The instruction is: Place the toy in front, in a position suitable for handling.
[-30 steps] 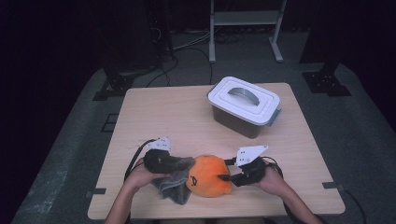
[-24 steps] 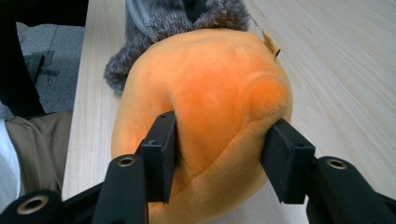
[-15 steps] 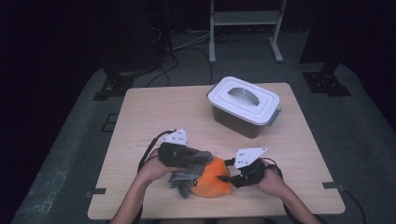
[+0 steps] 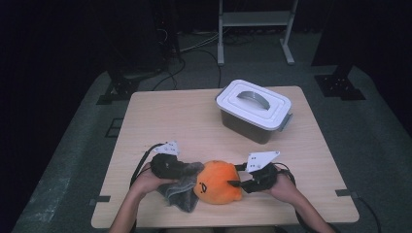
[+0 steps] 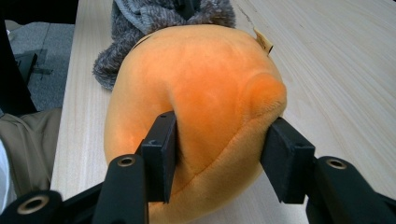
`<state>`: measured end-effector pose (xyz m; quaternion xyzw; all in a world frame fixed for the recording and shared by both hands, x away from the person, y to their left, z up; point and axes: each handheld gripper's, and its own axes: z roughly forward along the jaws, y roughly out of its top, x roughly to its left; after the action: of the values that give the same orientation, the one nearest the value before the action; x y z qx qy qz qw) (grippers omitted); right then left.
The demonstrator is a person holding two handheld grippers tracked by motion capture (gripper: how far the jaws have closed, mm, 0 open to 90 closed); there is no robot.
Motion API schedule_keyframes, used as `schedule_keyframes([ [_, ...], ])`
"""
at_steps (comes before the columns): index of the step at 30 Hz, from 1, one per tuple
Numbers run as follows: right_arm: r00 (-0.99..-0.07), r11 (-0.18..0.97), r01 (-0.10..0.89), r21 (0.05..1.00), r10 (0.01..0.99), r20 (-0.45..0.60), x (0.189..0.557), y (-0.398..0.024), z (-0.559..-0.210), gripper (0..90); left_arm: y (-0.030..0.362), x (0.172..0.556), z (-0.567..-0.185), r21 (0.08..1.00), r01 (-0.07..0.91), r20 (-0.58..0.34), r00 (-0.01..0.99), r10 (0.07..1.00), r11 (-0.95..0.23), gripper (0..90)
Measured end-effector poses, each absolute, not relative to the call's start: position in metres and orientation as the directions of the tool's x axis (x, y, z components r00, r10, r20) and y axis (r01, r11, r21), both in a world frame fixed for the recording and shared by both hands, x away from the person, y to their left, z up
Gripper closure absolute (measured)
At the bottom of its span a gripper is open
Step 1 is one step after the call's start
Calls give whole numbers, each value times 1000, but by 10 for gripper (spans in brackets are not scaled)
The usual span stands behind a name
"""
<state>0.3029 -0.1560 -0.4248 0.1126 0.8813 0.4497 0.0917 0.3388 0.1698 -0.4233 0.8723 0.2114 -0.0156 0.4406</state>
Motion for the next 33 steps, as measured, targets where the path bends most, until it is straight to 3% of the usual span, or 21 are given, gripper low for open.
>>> schedule_keyframes([
  [6, -954, 573, 125, 810, 292, -60, 303, -157, -425, 480, 161, 331, -411, 787, 338, -193, 929, 314, -516, 765],
  [11, -951, 567, 145, 811, 307, -45, 304, -158, -426, 482, 139, 322, -387, 838, 253, -168, 962, 213, -483, 764],
  [13, -951, 571, 137, 809, 304, -54, 303, -158, -426, 484, 129, 319, -384, 816, 218, -124, 970, 207, -535, 764],
  [19, -953, 563, 136, 815, 299, -47, 301, -158, -424, 484, 136, 326, -401, 788, 271, -158, 957, 243, -553, 766],
  [22, -952, 531, 159, 832, 306, -13, 304, -156, -424, 394, 143, 325, -406, 781, 285, -162, 952, 261, -556, 766],
  [28, -948, 502, 199, 842, 316, 37, 309, -157, -425, 342, 151, 325, -408, 771, 294, -161, 948, 273, -566, 765],
  [31, -948, 500, 215, 839, 314, 56, 312, -157, -427, 342, 149, 325, -406, 771, 291, -156, 948, 276, -567, 766],
  [33, -947, 498, 241, 833, 307, 90, 315, -158, -428, 421, 148, 326, -404, 767, 291, -149, 948, 282, -571, 766],
])
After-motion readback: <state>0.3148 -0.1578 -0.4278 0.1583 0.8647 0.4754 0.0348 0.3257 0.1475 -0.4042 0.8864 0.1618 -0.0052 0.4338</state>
